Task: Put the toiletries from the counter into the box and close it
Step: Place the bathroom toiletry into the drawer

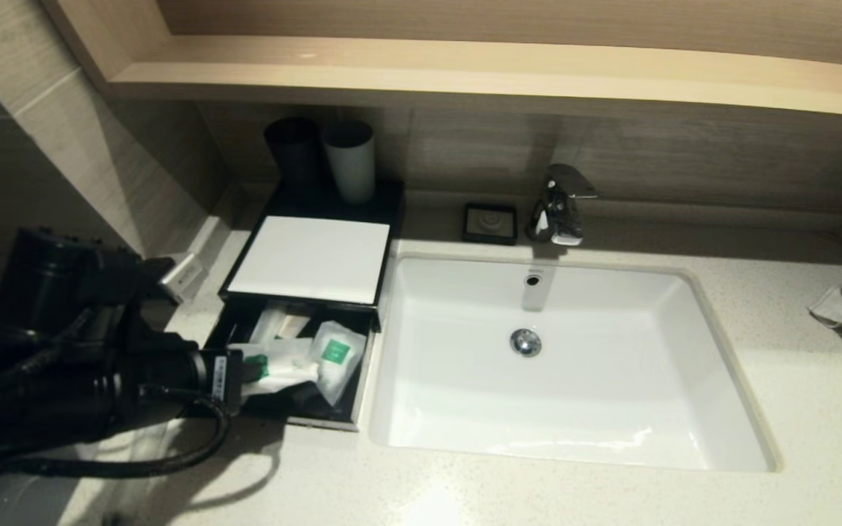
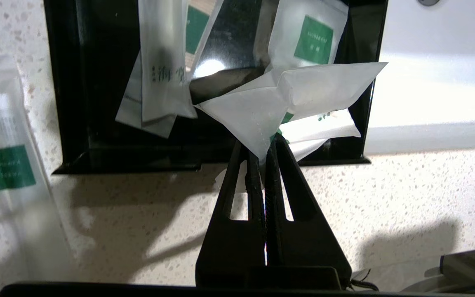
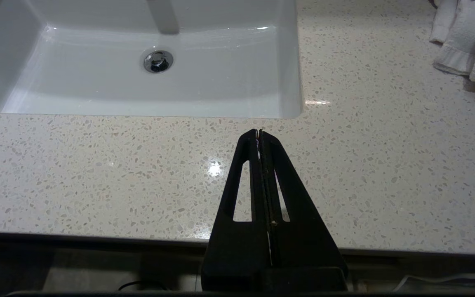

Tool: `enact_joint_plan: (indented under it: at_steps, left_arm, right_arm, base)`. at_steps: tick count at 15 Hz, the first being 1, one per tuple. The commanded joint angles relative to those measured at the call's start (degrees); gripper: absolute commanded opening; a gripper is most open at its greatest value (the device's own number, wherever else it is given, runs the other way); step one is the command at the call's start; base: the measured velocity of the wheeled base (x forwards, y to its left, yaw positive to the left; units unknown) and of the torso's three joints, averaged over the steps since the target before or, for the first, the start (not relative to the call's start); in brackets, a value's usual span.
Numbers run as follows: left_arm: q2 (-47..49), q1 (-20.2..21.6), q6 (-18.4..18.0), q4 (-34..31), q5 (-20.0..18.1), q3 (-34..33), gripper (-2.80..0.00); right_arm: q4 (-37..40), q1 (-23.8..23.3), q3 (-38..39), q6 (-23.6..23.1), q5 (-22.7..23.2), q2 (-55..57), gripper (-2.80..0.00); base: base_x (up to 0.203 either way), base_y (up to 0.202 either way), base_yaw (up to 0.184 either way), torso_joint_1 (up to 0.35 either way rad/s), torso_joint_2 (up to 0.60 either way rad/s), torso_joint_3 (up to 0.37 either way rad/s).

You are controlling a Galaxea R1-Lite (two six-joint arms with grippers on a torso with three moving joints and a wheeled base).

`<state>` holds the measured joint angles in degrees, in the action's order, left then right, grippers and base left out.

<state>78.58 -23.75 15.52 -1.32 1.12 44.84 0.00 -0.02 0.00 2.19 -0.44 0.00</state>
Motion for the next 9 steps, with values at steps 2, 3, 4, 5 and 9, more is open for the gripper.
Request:
enact_joint_plan:
  at_steps: [2,3,4,5,9]
  left_arm:
    - [7.61,0.02,-0.07,0.19,0.06,3.93,-2.80]
    - [9.70,0.02,-0.14,0.64,0.09,4.91,-2.80]
    - [11.46,0.02,-0.23,1.24,0.10,5.58,-2.80]
    - [12.95,0.02,-0.29,2.12,0.11,6.16,-2.80]
    - [17.18,0.06,-0.47,3.68,0.11,8.94,-2.80]
  right_arm:
    - [0.00,0.02,0.00,0.00,0.00,0.00,-2.80]
    - [0.00,0.02,0.00,0.00,0.00,0.00,-2.80]
    - [0.00,-0.01,0.00,0.00,0.00,0.00,-2.80]
    - [0.00,0.02,0.00,0.00,0.00,0.00,-2.80]
    - [0.00,0.02,0.00,0.00,0.00,0.00,-2.80]
  base:
    - [0.000,0.000,0.000,0.000,0.00,0.000]
    - [0.000,0.000,0.000,0.000,0.00,0.000]
    - [0.000,0.000,0.000,0.000,0.00,0.000]
    - [0.000,0.000,0.000,0.000,0.00,0.000]
    - [0.000,0.000,0.000,0.000,0.00,0.000]
